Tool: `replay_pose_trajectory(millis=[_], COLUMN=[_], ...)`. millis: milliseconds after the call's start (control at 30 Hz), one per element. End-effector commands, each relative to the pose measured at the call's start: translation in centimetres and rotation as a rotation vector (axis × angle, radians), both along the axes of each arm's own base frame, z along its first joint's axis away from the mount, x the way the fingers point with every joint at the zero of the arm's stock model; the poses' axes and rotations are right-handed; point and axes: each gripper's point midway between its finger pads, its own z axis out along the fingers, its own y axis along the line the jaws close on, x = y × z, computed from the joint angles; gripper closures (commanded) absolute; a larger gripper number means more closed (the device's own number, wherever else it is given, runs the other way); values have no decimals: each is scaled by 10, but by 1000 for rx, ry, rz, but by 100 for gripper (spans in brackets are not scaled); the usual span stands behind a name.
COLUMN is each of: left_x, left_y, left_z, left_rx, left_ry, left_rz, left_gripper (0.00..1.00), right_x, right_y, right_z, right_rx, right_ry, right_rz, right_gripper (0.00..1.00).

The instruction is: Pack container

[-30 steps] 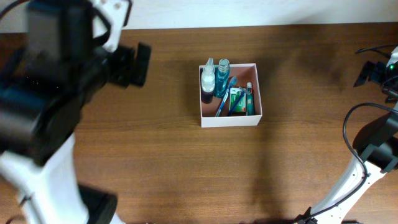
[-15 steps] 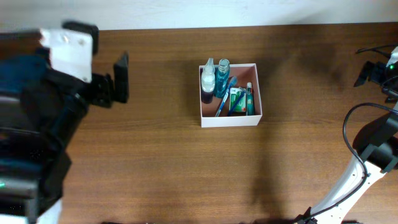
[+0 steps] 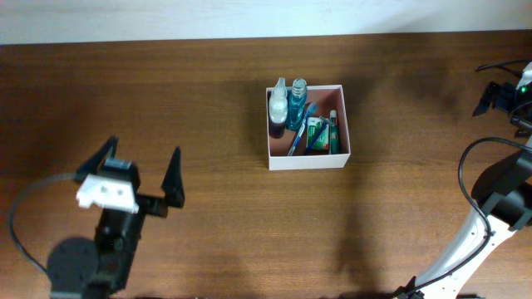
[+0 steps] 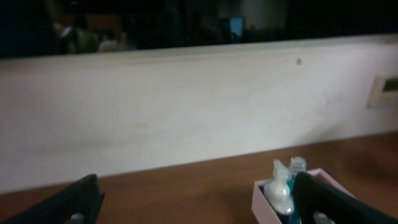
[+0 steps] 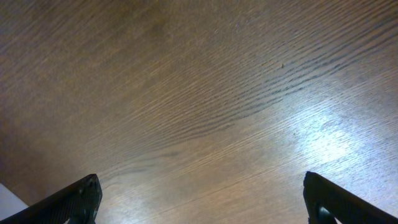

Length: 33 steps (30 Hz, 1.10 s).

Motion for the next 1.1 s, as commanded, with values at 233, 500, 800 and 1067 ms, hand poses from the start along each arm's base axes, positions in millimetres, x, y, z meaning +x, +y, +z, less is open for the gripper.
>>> replay_pose_trajectory(millis=[233,500,800,1067], left_x=[-27,-37,-28,-15], left_y=[24,37,43,49], left_z=[-43,-46,-64,-104], left_rx=[-115,-144,-143,-133], left_ry=[-117,-240,-269,-196], left_rz=[99,162,191,219], left_gripper=[1,1,1,0], right_x=[-2,-2,-2,-2], right_y=[-1,-1,-1,-1], right_z=[11,11,11,11], right_rx=[-16,-16,-16,-16], right_ry=[-16,-16,-16,-16], right_rz=[-4,-4,-4,-4], right_gripper=[1,1,1,1])
